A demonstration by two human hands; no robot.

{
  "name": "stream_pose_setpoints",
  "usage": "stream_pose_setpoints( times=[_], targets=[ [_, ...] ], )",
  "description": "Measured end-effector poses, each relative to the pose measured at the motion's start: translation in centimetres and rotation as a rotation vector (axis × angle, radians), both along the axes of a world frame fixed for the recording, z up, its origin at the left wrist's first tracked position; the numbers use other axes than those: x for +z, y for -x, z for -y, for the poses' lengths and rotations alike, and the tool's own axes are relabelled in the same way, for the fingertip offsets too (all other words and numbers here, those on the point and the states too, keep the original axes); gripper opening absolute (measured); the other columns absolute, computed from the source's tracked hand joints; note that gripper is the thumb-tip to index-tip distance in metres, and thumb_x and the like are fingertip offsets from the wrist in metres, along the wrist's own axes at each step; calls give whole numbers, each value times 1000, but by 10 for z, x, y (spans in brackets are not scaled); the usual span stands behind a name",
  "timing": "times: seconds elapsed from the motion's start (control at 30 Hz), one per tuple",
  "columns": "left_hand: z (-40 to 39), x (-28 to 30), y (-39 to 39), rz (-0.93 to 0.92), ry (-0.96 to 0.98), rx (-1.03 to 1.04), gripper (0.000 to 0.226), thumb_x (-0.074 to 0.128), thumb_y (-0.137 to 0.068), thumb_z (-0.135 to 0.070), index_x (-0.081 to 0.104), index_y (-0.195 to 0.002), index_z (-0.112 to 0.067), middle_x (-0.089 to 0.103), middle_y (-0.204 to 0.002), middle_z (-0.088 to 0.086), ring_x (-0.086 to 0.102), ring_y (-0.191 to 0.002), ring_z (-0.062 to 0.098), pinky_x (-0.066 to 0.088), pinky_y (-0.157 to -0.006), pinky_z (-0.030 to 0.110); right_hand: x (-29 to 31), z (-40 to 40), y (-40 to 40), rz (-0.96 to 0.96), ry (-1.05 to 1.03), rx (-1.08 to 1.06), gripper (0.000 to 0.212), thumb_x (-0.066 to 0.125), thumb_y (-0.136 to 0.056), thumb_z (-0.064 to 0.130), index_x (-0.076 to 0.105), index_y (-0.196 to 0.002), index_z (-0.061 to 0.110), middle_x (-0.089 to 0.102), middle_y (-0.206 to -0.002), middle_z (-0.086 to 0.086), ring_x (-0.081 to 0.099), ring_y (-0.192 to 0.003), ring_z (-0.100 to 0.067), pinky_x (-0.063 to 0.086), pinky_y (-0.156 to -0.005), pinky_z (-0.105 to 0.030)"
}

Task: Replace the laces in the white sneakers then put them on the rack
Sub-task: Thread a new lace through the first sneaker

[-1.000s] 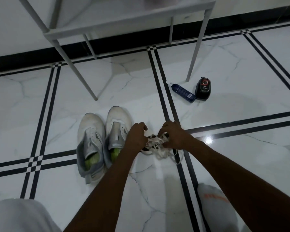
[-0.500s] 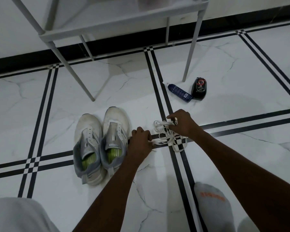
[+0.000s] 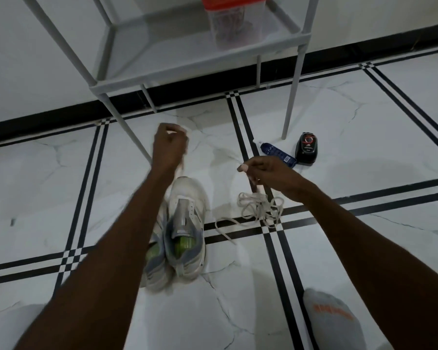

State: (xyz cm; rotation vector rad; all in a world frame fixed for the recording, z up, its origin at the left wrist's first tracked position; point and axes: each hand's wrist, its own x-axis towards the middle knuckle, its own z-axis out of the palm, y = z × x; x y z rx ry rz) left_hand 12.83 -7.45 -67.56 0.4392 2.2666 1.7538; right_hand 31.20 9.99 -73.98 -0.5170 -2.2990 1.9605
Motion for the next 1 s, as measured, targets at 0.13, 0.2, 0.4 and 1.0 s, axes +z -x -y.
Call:
stream_pose_setpoints(
  times=[0.13, 0.2, 0.4, 1.0],
  targets=[
    [21, 26, 66, 114, -165, 489, 18, 42, -100, -14, 54, -109, -5, 58, -91, 10, 47, -60, 8, 40, -50, 21, -1, -17, -9, 12, 95, -31, 26, 66, -94, 35, 74, -105, 13, 57, -74, -3, 49, -69, -16, 43, -66, -28],
    [30, 25, 67, 83, -70, 518, 17, 40, -99, -16, 51, -111, -9, 58, -96, 8, 50, -66, 9, 42, -55, 25, -3, -18, -10, 12, 129, -51, 27, 67, -94, 33, 72, -106, 9, 58, -74, -3, 50, -67, -16, 42, -65, -29],
    [-3, -1, -31, 78, 220, -282, 35, 53, -98, -13, 56, -130, -26, 61, -104, -3, 54, -82, 6, 40, -68, 22, 17, 3, 15, -7, 136, -8, 34, 66, -95, 35, 58, -109, 5, 73, -86, -9, 56, -69, -15, 46, -59, -24],
    [-21, -47, -40, -152, 298, -430, 18, 60, -101, -22, 76, -95, -16, 71, -103, -4, 61, -90, -1, 45, -81, 26, 28, -19, -3, 65, 59, -68, 41, 72, -89, 41, 61, -99, 3, 71, -77, -8, 51, -59, -12, 42, -58, -26]
  ],
)
